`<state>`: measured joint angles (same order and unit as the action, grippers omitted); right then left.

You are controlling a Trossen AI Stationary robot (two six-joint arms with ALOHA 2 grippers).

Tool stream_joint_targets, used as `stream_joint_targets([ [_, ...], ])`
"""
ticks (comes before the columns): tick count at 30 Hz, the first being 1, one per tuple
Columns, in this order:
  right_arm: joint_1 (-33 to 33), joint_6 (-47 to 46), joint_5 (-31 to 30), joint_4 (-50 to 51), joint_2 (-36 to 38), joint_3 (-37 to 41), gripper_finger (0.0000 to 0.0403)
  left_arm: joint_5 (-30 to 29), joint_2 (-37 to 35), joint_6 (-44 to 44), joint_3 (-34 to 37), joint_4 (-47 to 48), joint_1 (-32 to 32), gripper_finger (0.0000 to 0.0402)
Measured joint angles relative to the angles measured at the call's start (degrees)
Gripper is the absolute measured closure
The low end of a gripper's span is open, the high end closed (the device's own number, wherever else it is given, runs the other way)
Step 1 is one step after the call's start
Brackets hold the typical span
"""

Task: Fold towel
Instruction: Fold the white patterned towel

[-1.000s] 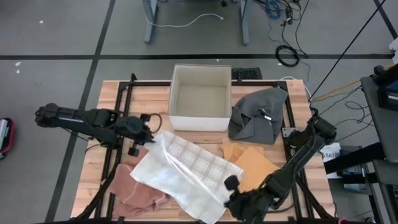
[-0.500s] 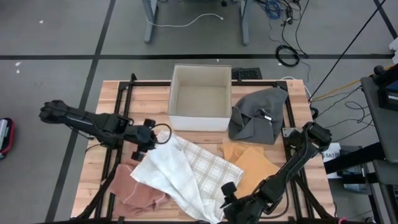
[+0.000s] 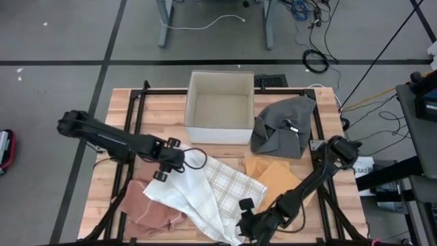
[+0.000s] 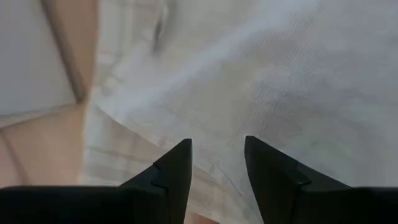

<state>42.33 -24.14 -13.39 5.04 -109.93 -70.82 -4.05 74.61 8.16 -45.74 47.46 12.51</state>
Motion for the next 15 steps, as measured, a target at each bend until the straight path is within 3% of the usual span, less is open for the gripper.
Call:
stream_joint_targets([
  [8, -1.99, -2.63, 3.3, -12.12, 0.0, 8.21, 0.0266, 0.05, 3.19, 0.04, 0.0, 0.01, 0.0, 0.0248],
  [15, -3.23, -1.15, 4.49, -14.81, -0.68, 9.06, 0.0266, -0.77, 3.19, -0.09, 0.0, 0.01, 0.0, 0.0248],
])
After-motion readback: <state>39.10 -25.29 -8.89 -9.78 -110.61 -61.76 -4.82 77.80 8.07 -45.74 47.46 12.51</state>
